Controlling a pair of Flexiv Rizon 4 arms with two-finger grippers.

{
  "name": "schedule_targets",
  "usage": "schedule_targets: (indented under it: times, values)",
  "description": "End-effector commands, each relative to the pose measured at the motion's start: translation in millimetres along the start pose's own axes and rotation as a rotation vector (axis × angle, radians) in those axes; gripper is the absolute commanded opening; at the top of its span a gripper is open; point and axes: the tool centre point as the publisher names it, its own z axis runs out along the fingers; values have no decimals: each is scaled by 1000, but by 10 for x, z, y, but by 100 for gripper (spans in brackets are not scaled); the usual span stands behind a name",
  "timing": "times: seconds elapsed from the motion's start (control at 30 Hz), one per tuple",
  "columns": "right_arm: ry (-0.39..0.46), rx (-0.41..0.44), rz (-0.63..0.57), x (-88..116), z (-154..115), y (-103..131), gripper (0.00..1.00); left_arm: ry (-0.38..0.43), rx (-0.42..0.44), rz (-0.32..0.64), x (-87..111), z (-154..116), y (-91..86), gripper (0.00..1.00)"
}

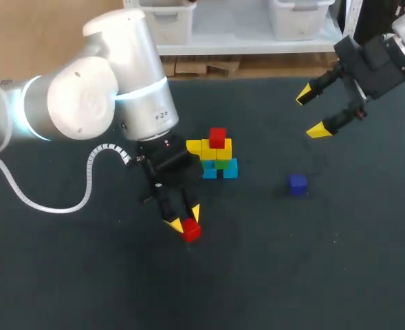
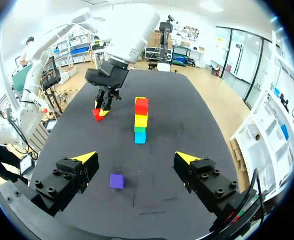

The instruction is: Place the blue cubes, place green cubes on the blue cubes, place the yellow cubes on the green cubes, then place the red cubes on the yellow cubes, and place purple cube on the red cubes.

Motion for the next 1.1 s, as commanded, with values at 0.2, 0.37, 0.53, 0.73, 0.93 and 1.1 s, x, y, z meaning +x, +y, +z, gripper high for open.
schedule_targets:
  times: [0.2,0.37,0.53,0.73,0.93,1.1]
  values:
    - [-2,-1,-1,3,5,-8,100,9,-73,-64,7,-186,-56,0]
    - [-2,-1,-1,3,5,-8,100,24,-162,-139,-4,-436,-85,0]
    - [-2,-1,-1,3,5,-8,100,55,-287,-266,42,-754,-95,0]
    - [-2,-1,-1,3,5,-8,100,67,-432,-374,85,-1141,-82,0]
    - [-2,-1,-1,3,5,-8,100,69,-522,-426,106,-1446,-14,0]
    - [-2,-1,-1,3,5,-8,100,70,-550,-447,131,-1561,87,0]
